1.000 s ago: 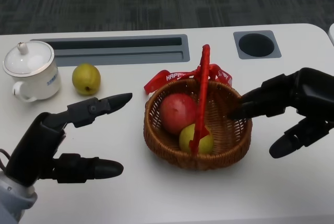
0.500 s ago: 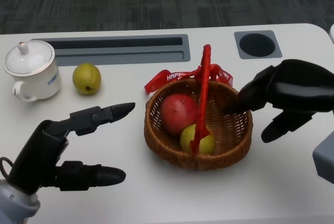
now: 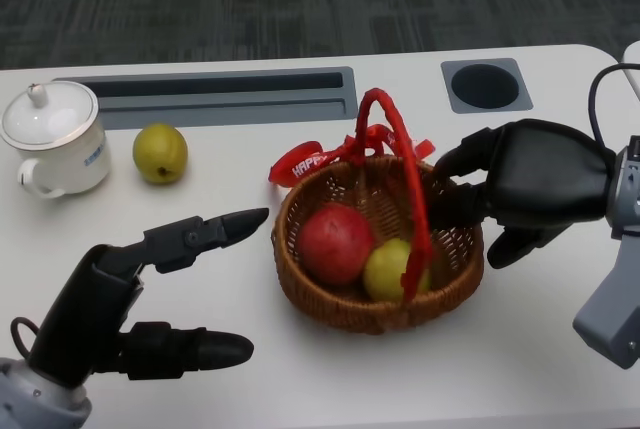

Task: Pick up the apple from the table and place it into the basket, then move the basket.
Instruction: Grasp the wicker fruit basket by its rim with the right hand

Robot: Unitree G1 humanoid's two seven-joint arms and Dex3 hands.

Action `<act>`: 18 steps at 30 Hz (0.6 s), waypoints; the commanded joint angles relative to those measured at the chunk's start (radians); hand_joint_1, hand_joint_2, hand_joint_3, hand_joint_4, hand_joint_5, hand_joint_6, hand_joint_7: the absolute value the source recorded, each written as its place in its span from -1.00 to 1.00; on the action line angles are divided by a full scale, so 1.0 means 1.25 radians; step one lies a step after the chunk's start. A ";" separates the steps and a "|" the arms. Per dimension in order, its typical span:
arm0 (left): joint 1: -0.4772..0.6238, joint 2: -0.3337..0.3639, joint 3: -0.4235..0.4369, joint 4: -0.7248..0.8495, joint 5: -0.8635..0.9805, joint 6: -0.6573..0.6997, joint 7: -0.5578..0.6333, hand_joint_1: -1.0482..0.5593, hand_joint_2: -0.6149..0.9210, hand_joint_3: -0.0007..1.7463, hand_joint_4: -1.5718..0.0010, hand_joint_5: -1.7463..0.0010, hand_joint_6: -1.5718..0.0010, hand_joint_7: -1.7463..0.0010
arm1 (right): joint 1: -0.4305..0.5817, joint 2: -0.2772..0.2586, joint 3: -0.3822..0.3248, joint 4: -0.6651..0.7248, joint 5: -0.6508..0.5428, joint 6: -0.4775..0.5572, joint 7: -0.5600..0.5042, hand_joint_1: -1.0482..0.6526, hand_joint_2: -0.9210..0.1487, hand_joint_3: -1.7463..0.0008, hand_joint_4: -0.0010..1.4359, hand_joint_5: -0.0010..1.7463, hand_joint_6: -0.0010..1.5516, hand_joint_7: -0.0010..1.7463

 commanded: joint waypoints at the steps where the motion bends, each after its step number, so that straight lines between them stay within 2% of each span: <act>1: 0.009 -0.003 0.005 -0.002 0.003 -0.016 0.011 -0.46 0.79 -1.00 0.12 0.97 0.15 0.99 | 0.016 0.031 0.061 0.010 -0.034 -0.012 -0.003 -0.71 -1.00 0.90 0.01 -0.97 -0.20 -0.99; 6: 0.008 -0.014 0.003 -0.001 0.004 -0.023 0.013 -0.43 0.78 -1.00 0.11 0.98 0.15 0.99 | 0.007 0.047 0.144 0.010 -0.070 0.020 -0.048 -0.68 -1.00 0.90 0.00 -0.98 -0.21 -1.00; 13: 0.002 -0.034 0.009 -0.001 0.018 -0.032 0.035 -0.45 0.78 -1.00 0.06 0.96 0.12 0.99 | 0.007 0.067 0.290 0.004 -0.164 0.157 -0.169 -0.60 -1.00 0.81 0.04 -0.97 -0.22 -0.99; 18: 0.000 -0.039 0.013 -0.002 0.017 -0.028 0.044 -0.44 0.77 -1.00 0.03 0.96 0.10 0.98 | 0.022 0.073 0.342 0.007 -0.189 0.249 -0.152 -0.52 -1.00 0.80 -0.02 -0.99 -0.26 -1.00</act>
